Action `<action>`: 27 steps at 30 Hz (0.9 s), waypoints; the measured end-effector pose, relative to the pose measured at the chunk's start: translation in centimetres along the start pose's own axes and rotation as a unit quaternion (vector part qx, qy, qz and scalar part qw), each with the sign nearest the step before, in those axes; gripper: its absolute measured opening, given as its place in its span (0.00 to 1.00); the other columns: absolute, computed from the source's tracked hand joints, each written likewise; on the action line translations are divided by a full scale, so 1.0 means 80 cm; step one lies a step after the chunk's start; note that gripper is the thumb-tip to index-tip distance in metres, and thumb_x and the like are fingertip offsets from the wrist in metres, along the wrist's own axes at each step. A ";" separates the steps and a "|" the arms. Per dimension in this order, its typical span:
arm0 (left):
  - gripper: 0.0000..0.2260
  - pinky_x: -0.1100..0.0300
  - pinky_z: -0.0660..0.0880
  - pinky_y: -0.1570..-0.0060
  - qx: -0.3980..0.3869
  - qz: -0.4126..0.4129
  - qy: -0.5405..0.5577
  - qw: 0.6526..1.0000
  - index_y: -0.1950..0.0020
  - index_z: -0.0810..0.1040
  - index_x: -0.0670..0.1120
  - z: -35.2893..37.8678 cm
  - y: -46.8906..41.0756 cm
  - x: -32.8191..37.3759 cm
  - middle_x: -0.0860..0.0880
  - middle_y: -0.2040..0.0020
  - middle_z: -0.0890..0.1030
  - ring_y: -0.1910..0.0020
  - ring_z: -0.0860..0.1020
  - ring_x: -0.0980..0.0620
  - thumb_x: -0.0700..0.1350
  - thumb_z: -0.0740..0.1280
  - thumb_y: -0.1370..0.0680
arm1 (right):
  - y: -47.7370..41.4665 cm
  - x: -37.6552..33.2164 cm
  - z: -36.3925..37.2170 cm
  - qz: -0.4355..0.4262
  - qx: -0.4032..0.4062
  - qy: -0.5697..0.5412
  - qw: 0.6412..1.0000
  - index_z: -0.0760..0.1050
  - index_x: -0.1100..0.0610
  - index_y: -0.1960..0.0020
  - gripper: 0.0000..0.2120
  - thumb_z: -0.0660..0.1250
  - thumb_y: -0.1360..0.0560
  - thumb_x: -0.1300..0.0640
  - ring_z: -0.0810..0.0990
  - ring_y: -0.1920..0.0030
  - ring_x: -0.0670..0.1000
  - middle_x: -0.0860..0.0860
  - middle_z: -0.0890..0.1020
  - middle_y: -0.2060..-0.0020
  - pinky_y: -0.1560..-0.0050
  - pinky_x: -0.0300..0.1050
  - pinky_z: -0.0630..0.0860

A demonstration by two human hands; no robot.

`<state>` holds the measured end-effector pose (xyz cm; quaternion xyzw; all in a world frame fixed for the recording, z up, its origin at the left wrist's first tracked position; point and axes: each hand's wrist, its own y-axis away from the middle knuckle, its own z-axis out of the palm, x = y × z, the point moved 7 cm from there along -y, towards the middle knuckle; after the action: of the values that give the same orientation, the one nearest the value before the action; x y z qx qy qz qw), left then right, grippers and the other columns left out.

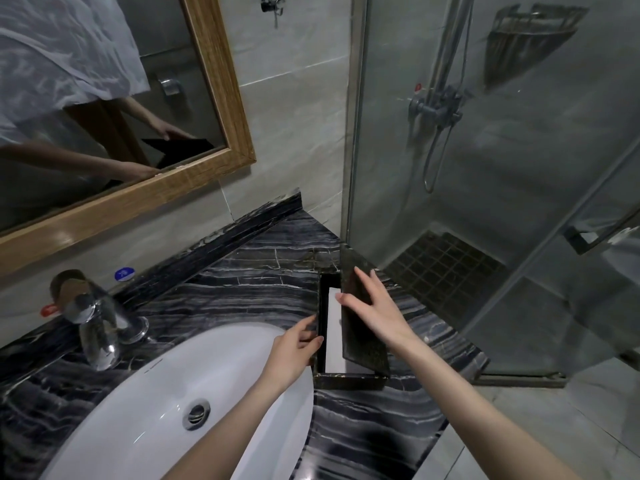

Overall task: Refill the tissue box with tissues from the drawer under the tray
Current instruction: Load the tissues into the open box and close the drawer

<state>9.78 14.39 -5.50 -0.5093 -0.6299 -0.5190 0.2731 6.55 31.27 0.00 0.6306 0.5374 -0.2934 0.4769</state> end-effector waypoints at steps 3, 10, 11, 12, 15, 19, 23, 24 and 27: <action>0.23 0.52 0.80 0.45 -0.007 -0.008 0.021 1.000 0.28 0.68 0.49 -0.001 0.000 0.001 0.43 0.42 0.82 0.44 0.80 0.48 0.41 0.67 0.22 | -0.005 0.000 0.019 0.026 0.003 0.089 0.996 0.54 0.41 0.24 0.38 0.67 0.29 0.38 0.46 0.22 0.58 0.45 0.47 0.21 0.24 0.59 0.51; 0.15 0.52 0.79 0.45 -0.035 -0.036 0.078 0.996 0.32 0.74 0.49 0.002 0.002 -0.003 0.45 0.45 0.82 0.49 0.79 0.52 0.45 0.57 0.18 | -0.011 0.005 0.058 0.079 0.020 0.290 0.954 0.47 0.43 0.23 0.41 0.63 0.29 0.36 0.40 0.24 0.67 0.46 0.43 0.21 0.33 0.73 0.56; 0.15 0.52 0.79 0.45 -0.037 -0.039 0.080 0.995 0.33 0.74 0.49 0.002 0.001 -0.003 0.44 0.45 0.82 0.49 0.79 0.51 0.45 0.56 0.17 | -0.012 0.005 0.062 0.081 0.024 0.309 0.947 0.47 0.44 0.23 0.41 0.63 0.29 0.36 0.39 0.24 0.68 0.47 0.42 0.21 0.33 0.73 0.56; 0.15 0.52 0.79 0.45 -0.037 -0.041 0.082 0.995 0.33 0.74 0.49 0.002 0.001 -0.003 0.44 0.44 0.82 0.48 0.79 0.51 0.46 0.55 0.17 | -0.012 0.005 0.066 0.083 0.026 0.326 0.941 0.46 0.44 0.22 0.42 0.62 0.29 0.36 0.38 0.25 0.69 0.48 0.41 0.21 0.34 0.74 0.56; 0.15 0.53 0.79 0.45 -0.034 -0.048 0.085 0.995 0.33 0.74 0.48 0.002 0.001 -0.005 0.44 0.43 0.80 0.47 0.78 0.51 0.45 0.55 0.17 | -0.012 0.007 0.072 0.087 0.027 0.358 0.929 0.45 0.47 0.22 0.42 0.61 0.28 0.35 0.37 0.25 0.70 0.50 0.40 0.21 0.34 0.75 0.55; 0.16 0.54 0.79 0.45 -0.013 -0.059 0.088 0.994 0.32 0.73 0.48 -0.001 0.001 -0.011 0.45 0.38 0.78 0.39 0.77 0.48 0.46 0.55 0.17 | -0.011 0.012 0.076 0.082 0.026 0.383 0.920 0.43 0.48 0.22 0.42 0.59 0.27 0.35 0.35 0.26 0.70 0.51 0.39 0.22 0.35 0.76 0.54; 0.15 0.58 0.79 0.51 -0.010 -0.068 0.090 0.994 0.34 0.74 0.48 -0.001 0.000 -0.011 0.46 0.40 0.79 0.44 0.78 0.50 0.46 0.55 0.17 | -0.013 0.014 0.078 0.080 0.016 0.396 0.915 0.41 0.48 0.22 0.41 0.58 0.26 0.35 0.35 0.26 0.70 0.51 0.38 0.22 0.35 0.76 0.54; 0.15 0.59 0.79 0.52 -0.010 -0.071 0.091 0.993 0.34 0.75 0.48 -0.002 0.000 -0.011 0.46 0.41 0.79 0.45 0.78 0.51 0.47 0.55 0.17 | -0.012 0.015 0.077 0.078 0.013 0.399 0.914 0.41 0.48 0.22 0.40 0.57 0.25 0.35 0.35 0.26 0.70 0.51 0.38 0.22 0.34 0.75 0.55; 0.15 0.63 0.79 0.57 -0.009 -0.077 0.088 0.993 0.35 0.75 0.49 -0.002 -0.001 -0.007 0.45 0.42 0.81 0.43 0.80 0.47 0.47 0.55 0.17 | -0.008 0.016 0.070 0.059 0.014 0.396 0.916 0.45 0.47 0.22 0.37 0.53 0.24 0.34 0.37 0.24 0.68 0.50 0.40 0.21 0.33 0.72 0.57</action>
<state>9.88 14.01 -5.93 -0.4140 -0.6359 -0.5871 0.2822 7.08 26.61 -3.40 0.7328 0.6394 0.0013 0.2327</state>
